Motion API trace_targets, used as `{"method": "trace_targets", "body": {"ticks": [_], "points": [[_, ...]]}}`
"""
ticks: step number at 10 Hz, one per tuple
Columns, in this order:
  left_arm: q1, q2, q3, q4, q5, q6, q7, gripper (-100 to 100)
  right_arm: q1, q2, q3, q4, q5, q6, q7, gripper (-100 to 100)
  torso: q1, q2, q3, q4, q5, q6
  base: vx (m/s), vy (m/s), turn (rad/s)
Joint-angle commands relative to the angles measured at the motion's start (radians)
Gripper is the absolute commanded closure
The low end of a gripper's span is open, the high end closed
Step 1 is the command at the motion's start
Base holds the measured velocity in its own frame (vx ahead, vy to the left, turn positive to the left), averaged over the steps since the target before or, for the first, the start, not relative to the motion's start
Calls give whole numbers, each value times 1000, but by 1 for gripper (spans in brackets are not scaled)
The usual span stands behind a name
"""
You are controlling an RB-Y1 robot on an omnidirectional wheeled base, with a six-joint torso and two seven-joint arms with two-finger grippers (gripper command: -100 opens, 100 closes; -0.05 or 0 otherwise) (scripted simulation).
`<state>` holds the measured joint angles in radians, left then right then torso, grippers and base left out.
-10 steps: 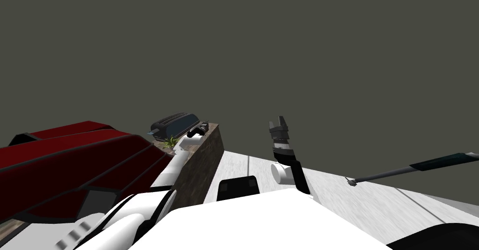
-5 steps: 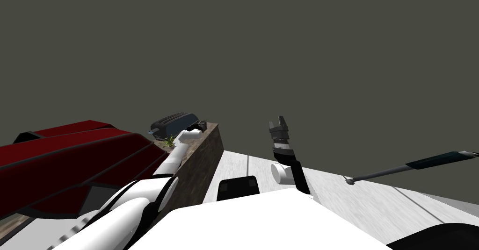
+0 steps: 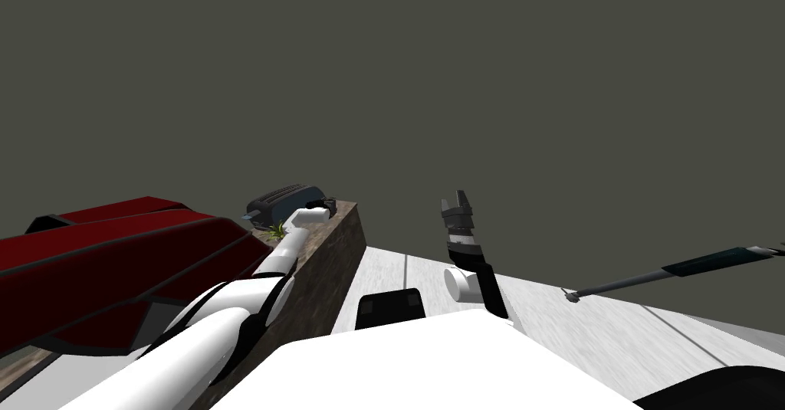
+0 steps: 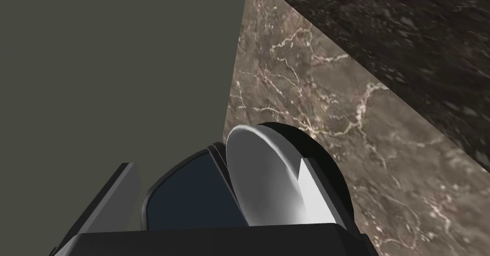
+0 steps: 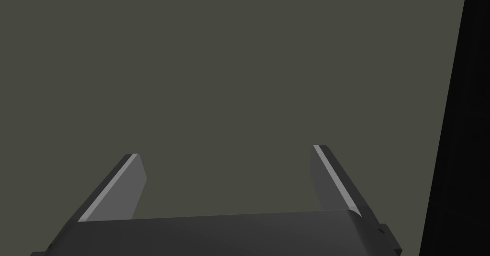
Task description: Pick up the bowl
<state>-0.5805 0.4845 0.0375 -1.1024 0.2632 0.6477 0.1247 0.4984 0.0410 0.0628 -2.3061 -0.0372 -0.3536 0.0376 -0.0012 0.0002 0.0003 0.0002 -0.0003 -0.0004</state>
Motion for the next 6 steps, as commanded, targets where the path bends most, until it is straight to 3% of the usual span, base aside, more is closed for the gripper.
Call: {"method": "trace_targets", "body": {"ticks": [1,2,3,4,6], "points": [[-22,6,4,39,2,38,9,-100,0,0,0,0,0,0,0,0,0,0,0,0,0,0,-8,-15,0],[-66,21,10,75,12,75,23,-100,0,0,0,0,0,0,0,0,0,0,0,0,0,0,-10,-18,-3],[-66,21,10,96,12,89,23,-100,0,0,0,0,0,0,0,0,0,0,0,0,0,0,-5,-15,-1],[-107,35,17,130,22,127,36,-100,0,0,0,0,0,0,0,0,0,0,0,0,0,0,0,-16,-2],[-107,35,17,151,22,139,36,-100,0,0,0,0,0,0,0,0,0,0,0,0,0,0,1,-10,0]]}}
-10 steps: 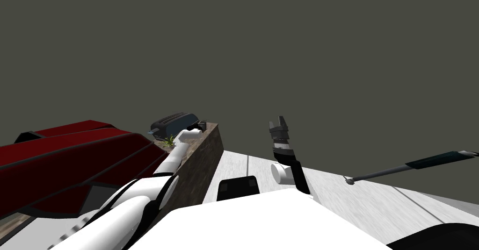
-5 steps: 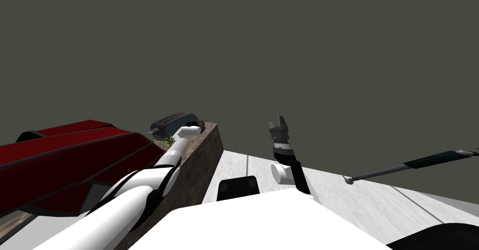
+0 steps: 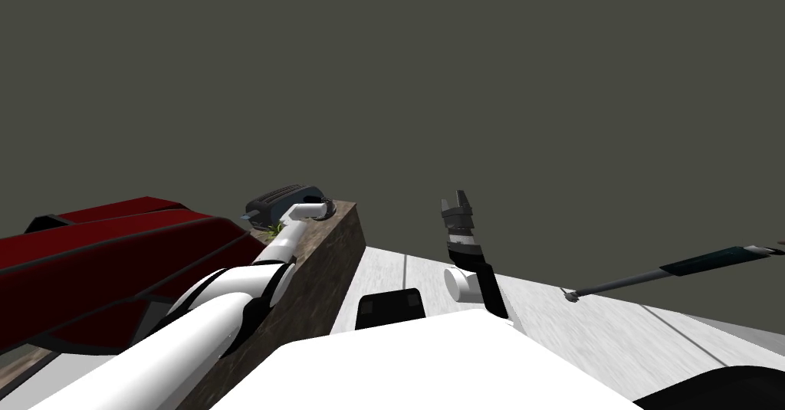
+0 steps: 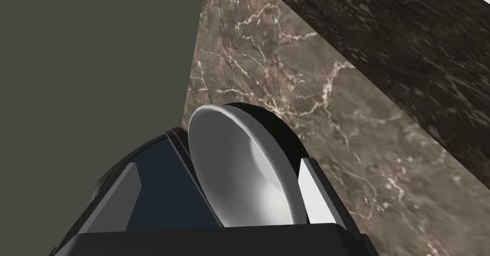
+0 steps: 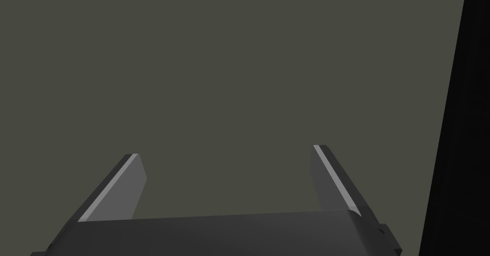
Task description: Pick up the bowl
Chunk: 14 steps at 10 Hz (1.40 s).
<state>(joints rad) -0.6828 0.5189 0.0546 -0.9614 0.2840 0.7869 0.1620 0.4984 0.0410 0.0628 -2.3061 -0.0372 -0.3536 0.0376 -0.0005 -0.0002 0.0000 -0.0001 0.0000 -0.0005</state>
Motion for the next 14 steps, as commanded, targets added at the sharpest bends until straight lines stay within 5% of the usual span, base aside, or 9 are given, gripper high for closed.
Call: {"method": "trace_targets", "body": {"ticks": [1,14], "points": [[-44,14,7,50,10,49,12,-100,0,0,0,0,0,0,0,0,0,0,0,0,0,0,2,-12,-2],[-234,86,49,352,54,303,87,-100,0,0,0,0,0,0,0,0,0,-2,-1,0,0,0,22,-15,-2]]}}
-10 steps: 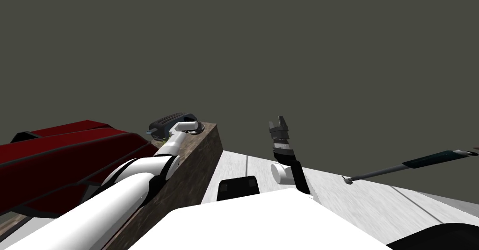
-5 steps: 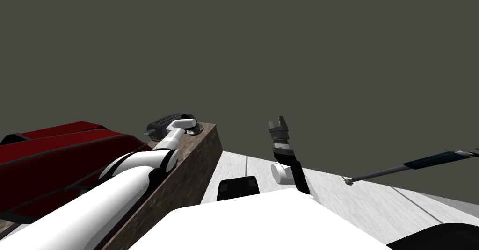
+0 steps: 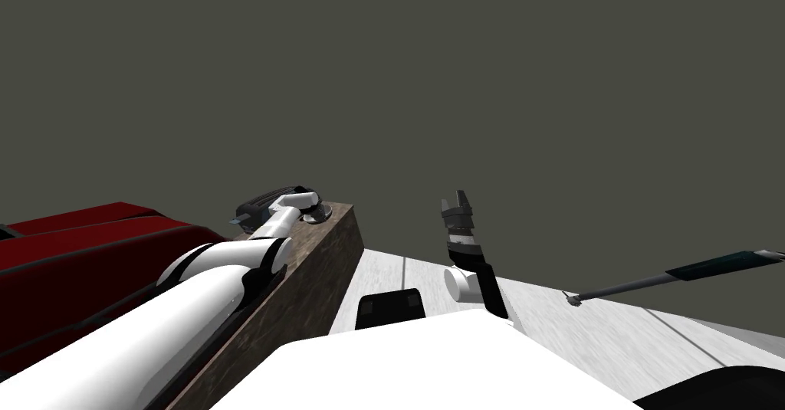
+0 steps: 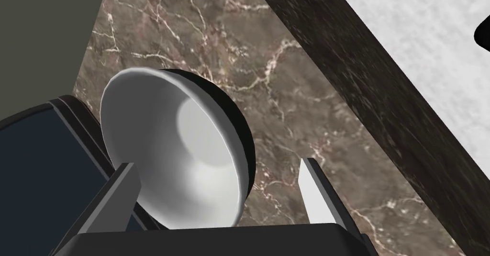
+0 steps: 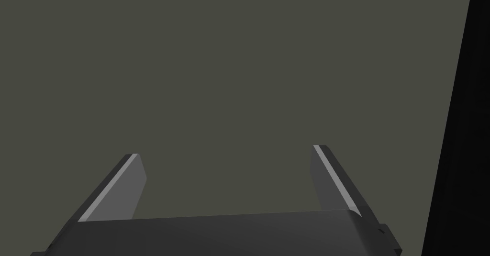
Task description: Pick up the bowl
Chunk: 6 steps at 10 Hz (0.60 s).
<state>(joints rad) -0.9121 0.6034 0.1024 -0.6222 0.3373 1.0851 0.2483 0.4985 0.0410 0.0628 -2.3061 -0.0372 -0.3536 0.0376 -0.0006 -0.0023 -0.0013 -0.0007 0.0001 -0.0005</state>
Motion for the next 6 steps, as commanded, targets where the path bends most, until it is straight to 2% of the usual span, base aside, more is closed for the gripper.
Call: {"method": "trace_targets", "body": {"ticks": [1,3,4,6], "points": [[-26,12,8,50,6,37,12,-100,0,0,0,0,0,0,0,0,0,0,0,0,0,0,44,-10,-4],[-60,33,19,120,14,93,30,-100,0,0,0,0,0,0,0,0,-1,-2,-1,0,0,0,83,-12,-2],[-60,33,19,120,14,93,30,-100,0,0,0,0,0,0,0,0,0,-3,-2,-1,0,0,58,-5,0],[-78,50,28,173,18,133,44,-100,0,0,0,0,0,0,0,0,1,-2,-1,0,0,0,62,6,3]]}}
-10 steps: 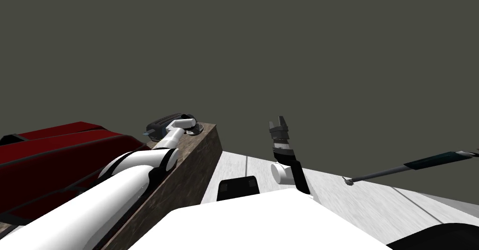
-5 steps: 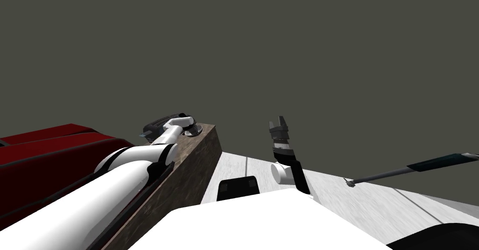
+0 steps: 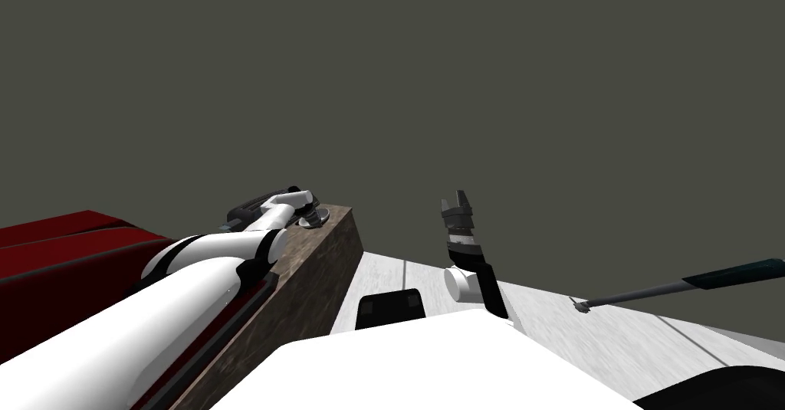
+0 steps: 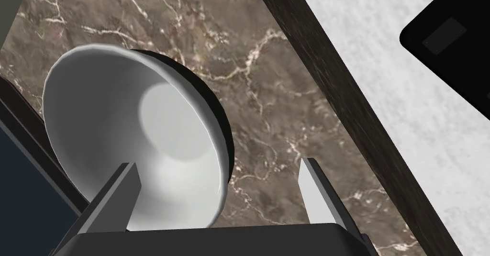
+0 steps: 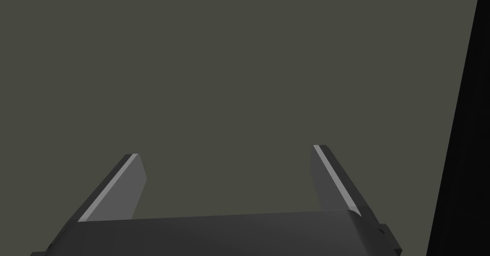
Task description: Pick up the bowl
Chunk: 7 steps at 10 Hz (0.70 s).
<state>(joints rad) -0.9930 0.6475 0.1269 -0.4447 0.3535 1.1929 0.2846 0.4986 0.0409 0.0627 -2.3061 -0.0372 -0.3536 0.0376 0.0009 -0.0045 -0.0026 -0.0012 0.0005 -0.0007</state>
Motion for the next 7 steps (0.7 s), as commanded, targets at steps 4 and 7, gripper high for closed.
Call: {"method": "trace_targets", "body": {"ticks": [4,7], "points": [[2,13,7,20,3,44,15,0,0,0,0,0,0,0,0,0,0,2,1,0,0,0,45,19,7],[54,38,46,-1,6,36,-8,-100,0,0,0,0,0,0,0,0,-2,3,2,1,0,0,19,-26,-76]]}}
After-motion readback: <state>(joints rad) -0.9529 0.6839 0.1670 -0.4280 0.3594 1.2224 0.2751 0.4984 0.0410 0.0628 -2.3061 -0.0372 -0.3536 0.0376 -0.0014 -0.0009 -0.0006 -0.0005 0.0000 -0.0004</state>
